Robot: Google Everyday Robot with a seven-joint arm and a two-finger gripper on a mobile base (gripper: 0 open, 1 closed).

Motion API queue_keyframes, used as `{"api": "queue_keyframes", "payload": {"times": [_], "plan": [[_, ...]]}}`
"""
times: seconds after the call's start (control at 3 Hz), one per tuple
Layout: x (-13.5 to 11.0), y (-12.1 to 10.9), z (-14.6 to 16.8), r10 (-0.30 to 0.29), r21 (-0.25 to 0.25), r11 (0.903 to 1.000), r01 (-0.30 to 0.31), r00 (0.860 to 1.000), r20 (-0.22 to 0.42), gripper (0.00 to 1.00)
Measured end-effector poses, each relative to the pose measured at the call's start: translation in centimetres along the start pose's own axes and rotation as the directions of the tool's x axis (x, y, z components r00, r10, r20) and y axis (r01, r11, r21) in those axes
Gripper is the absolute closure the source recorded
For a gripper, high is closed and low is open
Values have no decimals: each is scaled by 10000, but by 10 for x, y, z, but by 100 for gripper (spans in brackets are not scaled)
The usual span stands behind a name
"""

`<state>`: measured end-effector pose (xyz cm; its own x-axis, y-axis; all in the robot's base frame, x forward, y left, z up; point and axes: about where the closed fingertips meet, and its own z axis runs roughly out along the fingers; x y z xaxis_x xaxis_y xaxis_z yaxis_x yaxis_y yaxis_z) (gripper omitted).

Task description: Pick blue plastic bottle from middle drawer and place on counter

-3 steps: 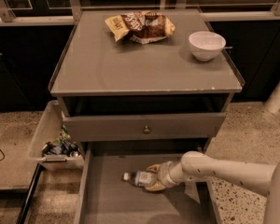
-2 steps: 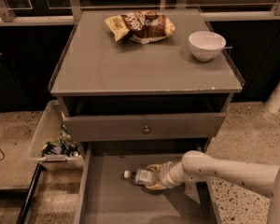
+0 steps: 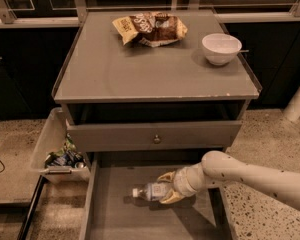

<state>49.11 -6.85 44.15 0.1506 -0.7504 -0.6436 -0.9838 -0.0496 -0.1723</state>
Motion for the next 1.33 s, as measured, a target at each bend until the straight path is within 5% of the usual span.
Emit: {"api": "queue_keyframes", "payload": {"times": [0.67, 1.33], "plan": [[-47, -13, -79, -1731, 153, 9848, 1728, 9847, 210, 100], [-58, -7, -84, -2127, 320, 9767, 2122, 9770, 131, 100]]}}
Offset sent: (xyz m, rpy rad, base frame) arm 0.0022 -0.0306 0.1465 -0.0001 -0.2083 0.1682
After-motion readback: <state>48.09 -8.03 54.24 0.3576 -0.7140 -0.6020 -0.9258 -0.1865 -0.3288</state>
